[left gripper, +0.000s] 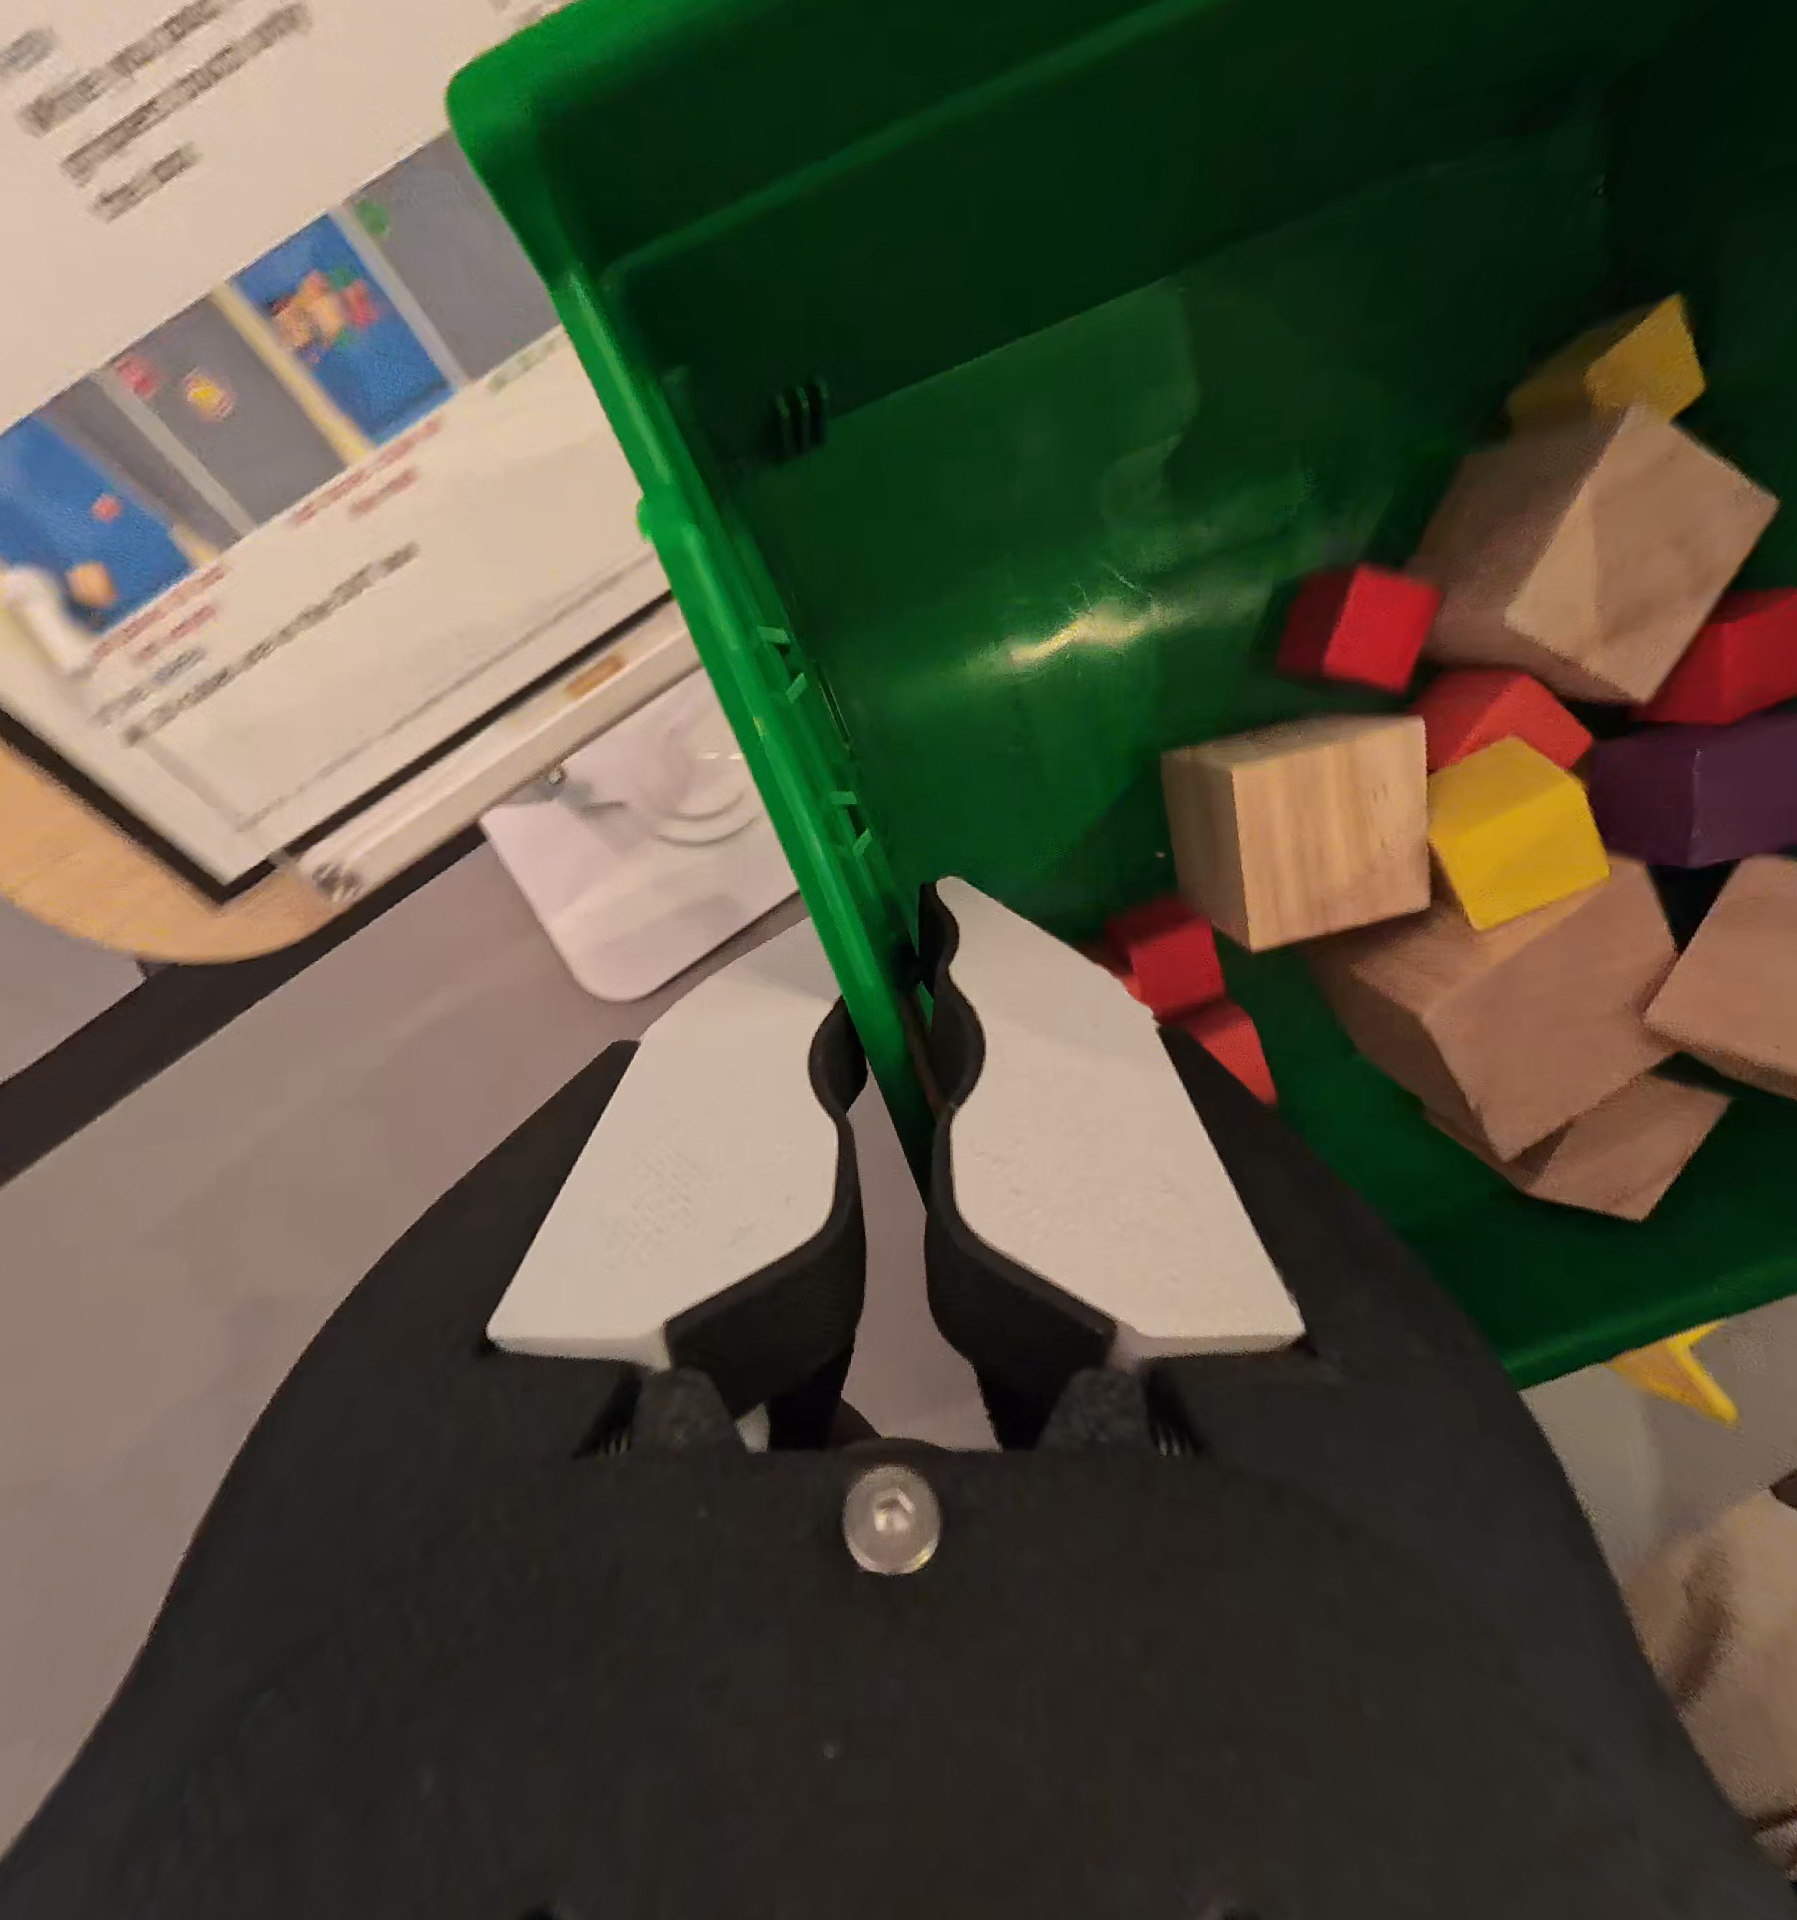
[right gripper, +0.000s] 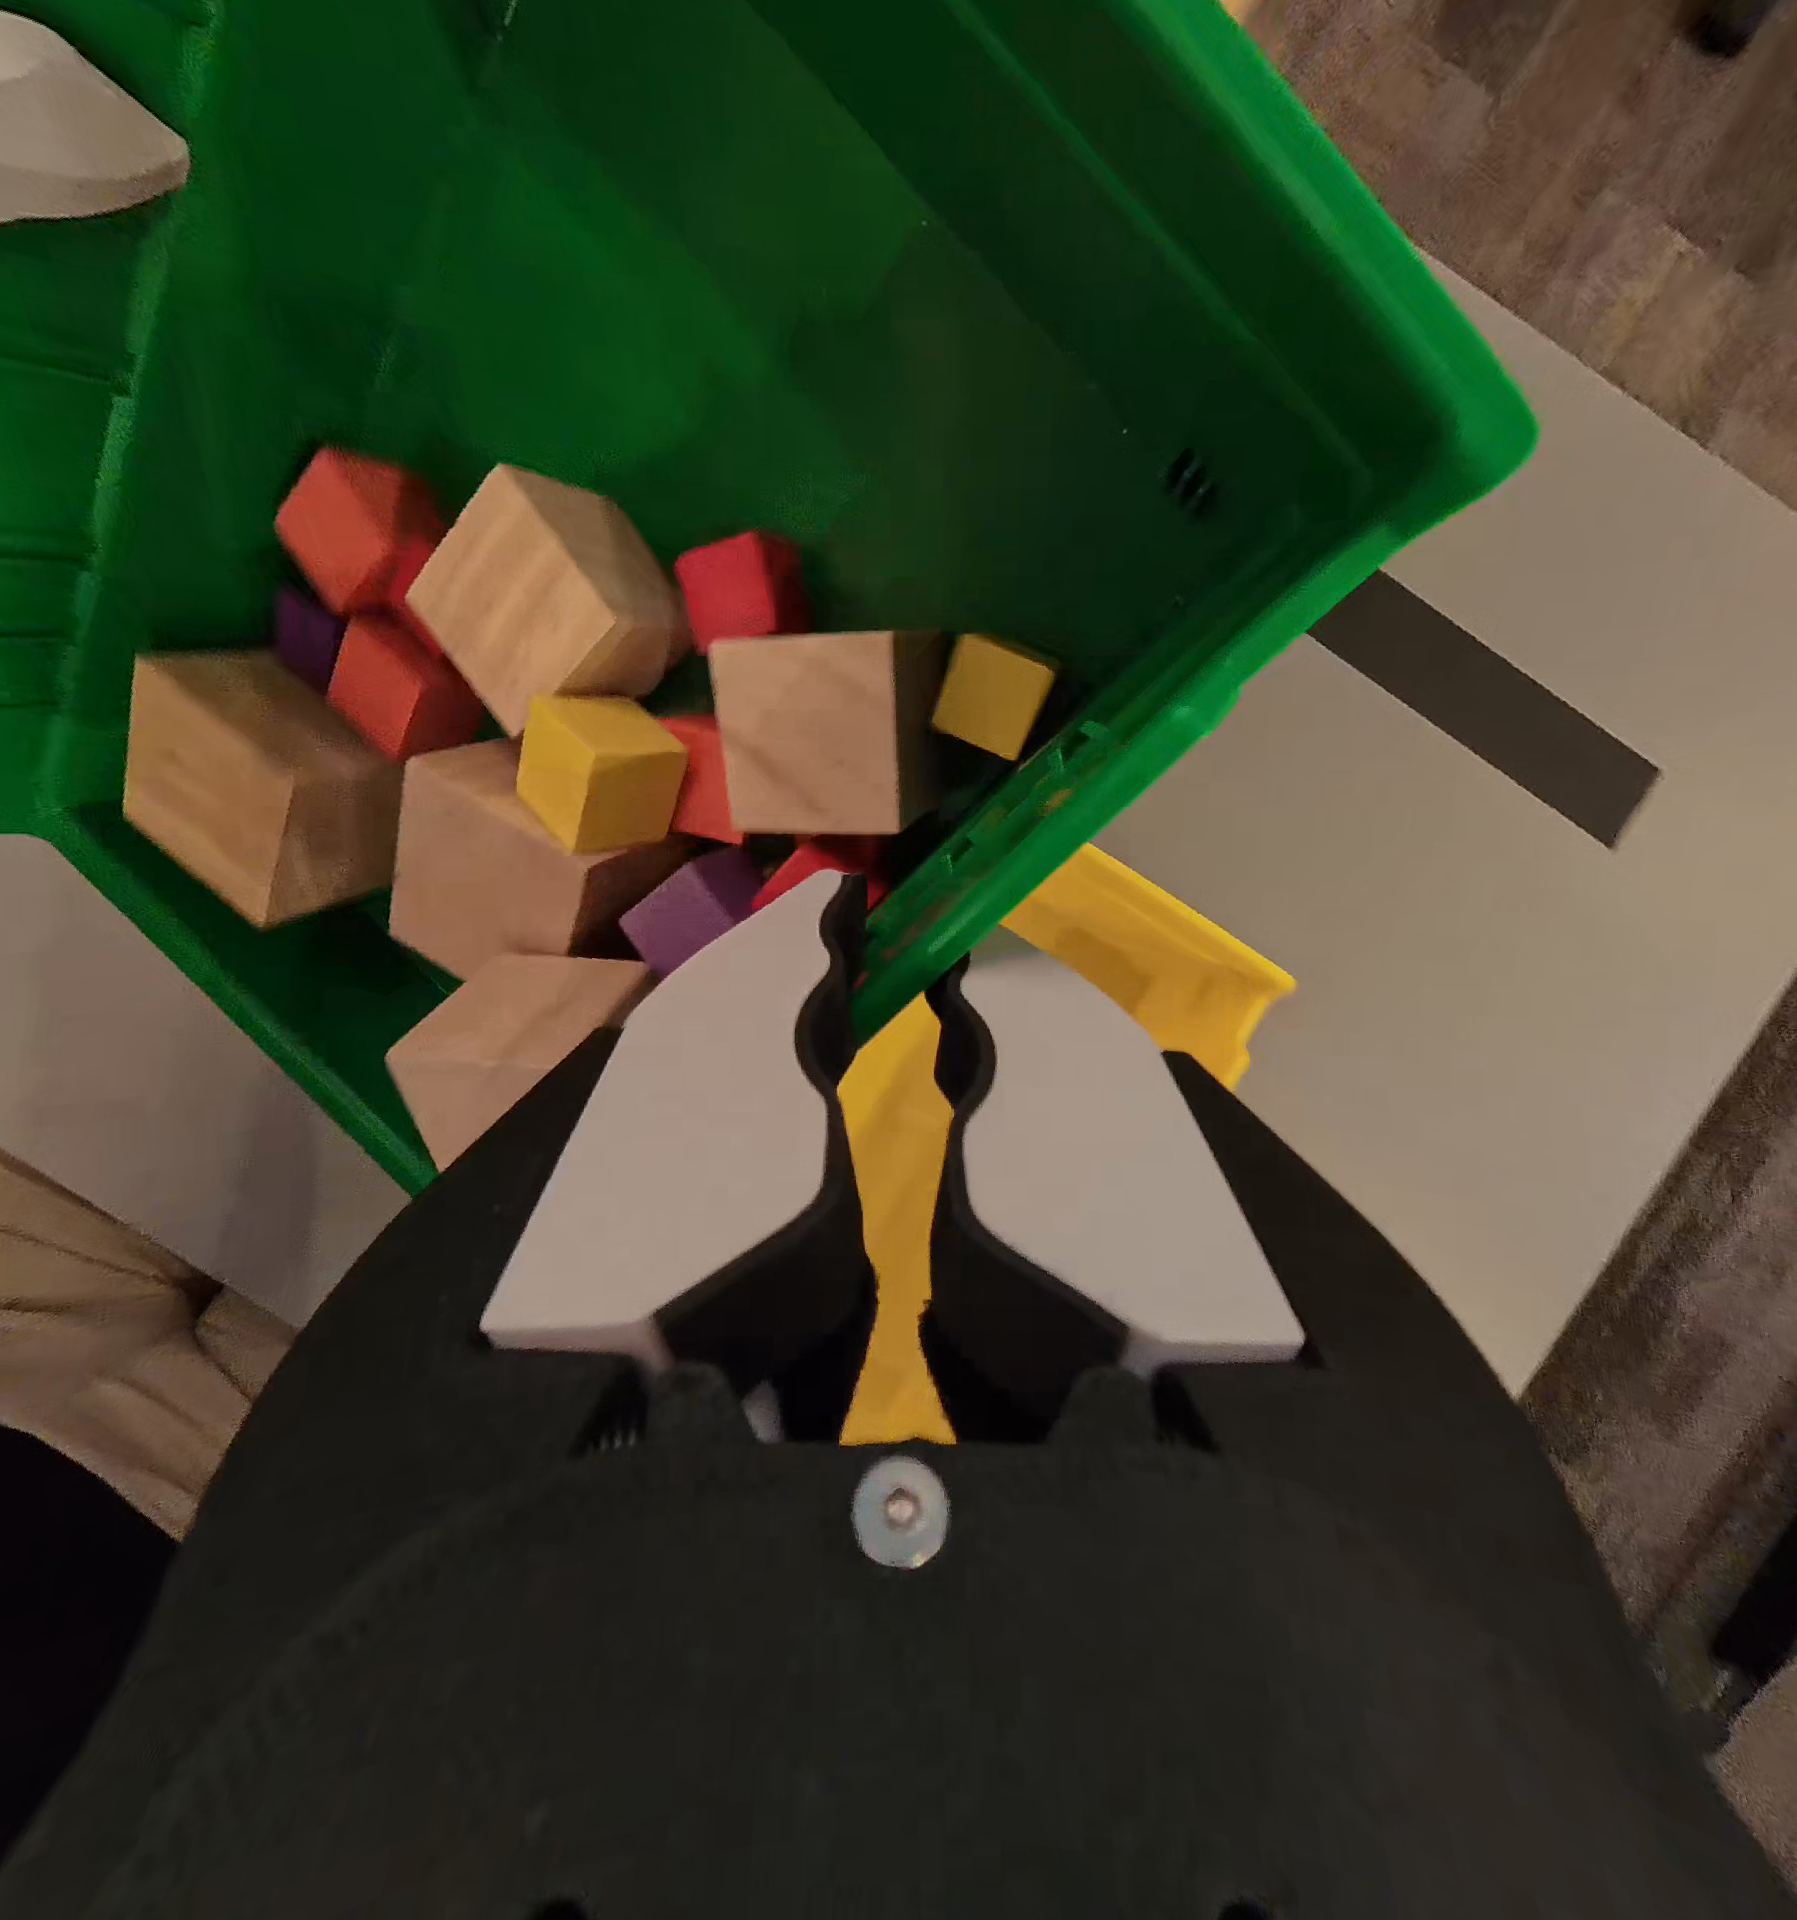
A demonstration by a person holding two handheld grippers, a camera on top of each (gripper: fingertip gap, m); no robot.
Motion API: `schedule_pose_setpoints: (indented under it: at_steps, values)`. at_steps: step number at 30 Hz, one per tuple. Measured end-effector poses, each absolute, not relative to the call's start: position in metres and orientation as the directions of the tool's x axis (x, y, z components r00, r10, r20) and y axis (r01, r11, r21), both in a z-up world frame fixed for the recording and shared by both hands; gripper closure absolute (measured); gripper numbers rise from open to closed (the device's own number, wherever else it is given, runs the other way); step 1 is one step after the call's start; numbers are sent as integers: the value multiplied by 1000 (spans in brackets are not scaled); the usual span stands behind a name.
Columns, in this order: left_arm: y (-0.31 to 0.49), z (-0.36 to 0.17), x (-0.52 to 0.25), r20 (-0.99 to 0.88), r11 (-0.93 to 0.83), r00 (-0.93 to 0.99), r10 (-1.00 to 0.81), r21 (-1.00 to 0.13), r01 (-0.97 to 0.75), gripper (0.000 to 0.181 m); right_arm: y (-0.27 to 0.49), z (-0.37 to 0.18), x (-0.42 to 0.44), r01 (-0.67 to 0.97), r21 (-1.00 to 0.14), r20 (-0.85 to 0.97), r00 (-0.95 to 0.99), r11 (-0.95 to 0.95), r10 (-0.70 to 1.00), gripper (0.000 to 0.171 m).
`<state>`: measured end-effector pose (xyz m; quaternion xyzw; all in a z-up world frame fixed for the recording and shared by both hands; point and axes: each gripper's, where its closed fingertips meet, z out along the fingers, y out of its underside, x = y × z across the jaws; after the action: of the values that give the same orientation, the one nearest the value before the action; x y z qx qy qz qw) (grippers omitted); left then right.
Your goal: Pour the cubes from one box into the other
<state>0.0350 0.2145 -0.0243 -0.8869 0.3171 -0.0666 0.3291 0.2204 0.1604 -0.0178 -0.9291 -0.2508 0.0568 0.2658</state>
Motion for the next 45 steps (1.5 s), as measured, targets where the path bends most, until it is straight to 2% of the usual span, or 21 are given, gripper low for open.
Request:
schedule_pose_setpoints:
  at_steps: [1,4,10,20,29,45]
  values:
    - [218,-26,48,-88,-584,784,-614,-618,-527,174,162,-21,233,425,-513,24,875,-746,483,166]
    - [228,-32,83,-83,-588,766,-637,-590,-553,174,166,-30,266,393,-490,-1,892,-778,452,166]
    - [249,-23,138,-85,-569,737,-670,-579,-584,176,181,-23,316,328,-526,-32,914,-785,404,167]
    - [275,-6,194,-165,-457,743,-648,-697,-553,175,208,-13,369,284,-656,53,941,-700,333,168]
    - [271,11,203,-227,-281,765,-603,-836,-471,176,207,3,377,266,-809,112,945,-524,307,168]
    - [249,41,197,-316,36,807,-498,-938,-345,176,188,22,368,276,-921,204,943,-276,263,168]
